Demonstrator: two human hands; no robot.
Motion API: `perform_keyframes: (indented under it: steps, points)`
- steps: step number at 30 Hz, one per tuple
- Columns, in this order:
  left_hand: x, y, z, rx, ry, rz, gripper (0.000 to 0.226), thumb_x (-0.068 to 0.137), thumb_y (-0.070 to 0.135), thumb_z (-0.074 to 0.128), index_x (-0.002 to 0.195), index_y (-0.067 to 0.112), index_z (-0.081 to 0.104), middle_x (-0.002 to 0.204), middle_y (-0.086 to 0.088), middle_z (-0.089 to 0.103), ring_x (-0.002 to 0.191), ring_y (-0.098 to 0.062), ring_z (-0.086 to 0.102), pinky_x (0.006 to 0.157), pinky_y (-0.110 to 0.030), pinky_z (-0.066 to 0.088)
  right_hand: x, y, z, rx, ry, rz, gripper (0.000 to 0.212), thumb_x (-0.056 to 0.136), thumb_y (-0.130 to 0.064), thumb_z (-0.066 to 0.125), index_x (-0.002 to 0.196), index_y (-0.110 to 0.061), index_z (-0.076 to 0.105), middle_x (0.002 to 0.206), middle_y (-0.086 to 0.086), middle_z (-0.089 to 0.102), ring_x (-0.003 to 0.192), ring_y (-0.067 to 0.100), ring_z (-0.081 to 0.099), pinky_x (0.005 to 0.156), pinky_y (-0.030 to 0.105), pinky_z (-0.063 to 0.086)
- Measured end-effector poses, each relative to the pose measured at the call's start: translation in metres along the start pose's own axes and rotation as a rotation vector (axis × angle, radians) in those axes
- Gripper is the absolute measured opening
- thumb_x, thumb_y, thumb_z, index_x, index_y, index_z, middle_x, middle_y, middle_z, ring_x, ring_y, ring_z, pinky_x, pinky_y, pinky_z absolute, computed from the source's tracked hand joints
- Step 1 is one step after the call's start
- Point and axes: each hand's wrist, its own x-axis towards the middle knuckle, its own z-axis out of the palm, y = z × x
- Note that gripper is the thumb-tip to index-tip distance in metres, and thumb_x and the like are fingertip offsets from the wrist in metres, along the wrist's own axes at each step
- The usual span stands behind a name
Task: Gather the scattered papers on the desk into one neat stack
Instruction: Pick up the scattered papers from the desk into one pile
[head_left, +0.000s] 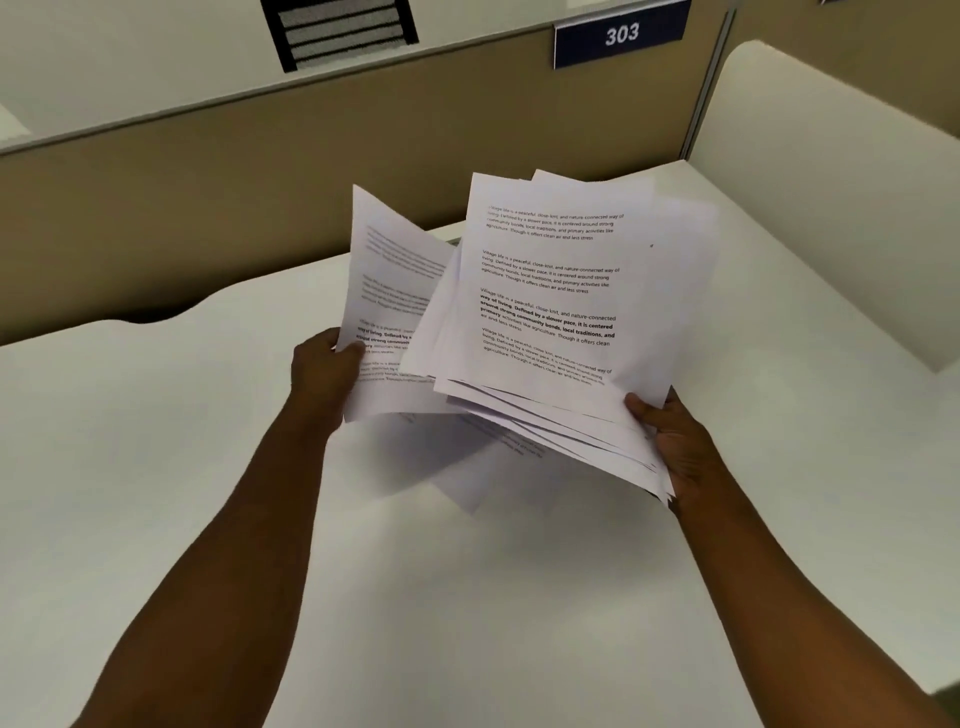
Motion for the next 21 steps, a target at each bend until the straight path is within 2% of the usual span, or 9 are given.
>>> perform_keyframes:
  steps: [4,7,10,12,13,14,16,19,21]
  points:
    - [-0.042,0.006,-0.022,-0.293,-0.169,-0.113,0.026,0.096,0.009,0.055,0.120,0.016,0.063,0.109,-0.005,0.073,0.092,-0.026,0.071,0.081,-0.039,0.058,-0.015,-0.001,0.007,-0.003,-0.043,0.020,0.034,0.091,-0.001,0.054,0.115,-0.022,0.065,0.107,0.001,0.074,0.094,0.019,0.072,0.071,0.028,0.058]
    - [-0.072,0.004,-0.033,-0.408,-0.290,-0.134,0.029,0.097,0.013,0.055,0.124,0.018,0.063,0.116,-0.007,0.072,0.104,-0.030,0.070,0.088,-0.051,0.056,-0.031,-0.001,0.015,-0.009,-0.117,0.040,0.033,0.093,0.001,0.049,0.113,-0.021,0.063,0.094,-0.003,0.077,0.081,0.014,0.074,0.060,0.024,0.058]
    - [-0.101,0.004,-0.042,-0.474,-0.408,-0.171,0.034,0.093,0.025,0.063,0.127,0.022,0.063,0.122,-0.009,0.069,0.111,-0.034,0.066,0.092,-0.061,0.050,-0.044,0.002,0.023,-0.032,-0.173,0.063,0.033,0.093,0.001,0.048,0.113,-0.021,0.063,0.094,-0.002,0.077,0.080,0.015,0.074,0.059,0.025,0.058]
    - [-0.114,0.002,-0.046,-0.531,-0.441,-0.209,0.035,0.091,0.025,0.065,0.126,0.020,0.063,0.124,-0.012,0.068,0.114,-0.036,0.064,0.098,-0.062,0.046,-0.051,0.002,0.026,-0.043,-0.199,0.077,0.033,0.090,-0.002,0.051,0.112,-0.022,0.065,0.100,0.002,0.076,0.086,0.019,0.074,0.064,0.032,0.060]
    - [-0.119,0.001,-0.048,-0.554,-0.440,-0.223,0.032,0.093,0.022,0.062,0.125,0.018,0.064,0.123,-0.013,0.068,0.114,-0.036,0.063,0.100,-0.058,0.047,-0.053,0.004,0.028,-0.040,-0.214,0.085,0.034,0.088,-0.004,0.053,0.113,-0.022,0.065,0.107,0.004,0.074,0.092,0.023,0.072,0.072,0.038,0.060]
    - [-0.125,0.001,-0.051,-0.564,-0.440,-0.233,0.029,0.095,0.018,0.058,0.124,0.017,0.065,0.123,-0.013,0.068,0.113,-0.034,0.064,0.098,-0.053,0.049,-0.055,0.004,0.030,-0.029,-0.229,0.096,0.037,0.086,-0.006,0.055,0.118,-0.022,0.065,0.115,0.007,0.071,0.101,0.027,0.070,0.084,0.047,0.057]
    - [-0.135,0.001,-0.055,-0.572,-0.450,-0.233,0.028,0.097,0.008,0.053,0.120,0.017,0.068,0.118,-0.012,0.070,0.105,-0.031,0.069,0.086,-0.044,0.057,-0.056,0.007,0.031,-0.016,-0.259,0.121,0.044,0.086,-0.007,0.055,0.128,-0.020,0.060,0.127,0.011,0.065,0.115,0.035,0.062,0.100,0.058,0.044]
    - [-0.150,0.001,-0.061,-0.574,-0.435,-0.251,0.027,0.096,0.004,0.053,0.109,0.019,0.072,0.105,-0.009,0.075,0.088,-0.026,0.073,0.068,-0.036,0.060,-0.056,0.012,0.033,-0.019,-0.305,0.158,0.050,0.087,-0.003,0.052,0.134,-0.017,0.054,0.131,0.016,0.061,0.120,0.041,0.057,0.103,0.064,0.039]
    - [-0.157,-0.001,-0.064,-0.558,-0.451,-0.276,0.025,0.097,0.010,0.054,0.112,0.019,0.071,0.109,-0.010,0.074,0.093,-0.027,0.073,0.072,-0.038,0.060,-0.056,0.017,0.035,-0.063,-0.318,0.159,0.051,0.087,0.000,0.051,0.134,-0.018,0.054,0.131,0.014,0.061,0.121,0.039,0.057,0.105,0.061,0.038]
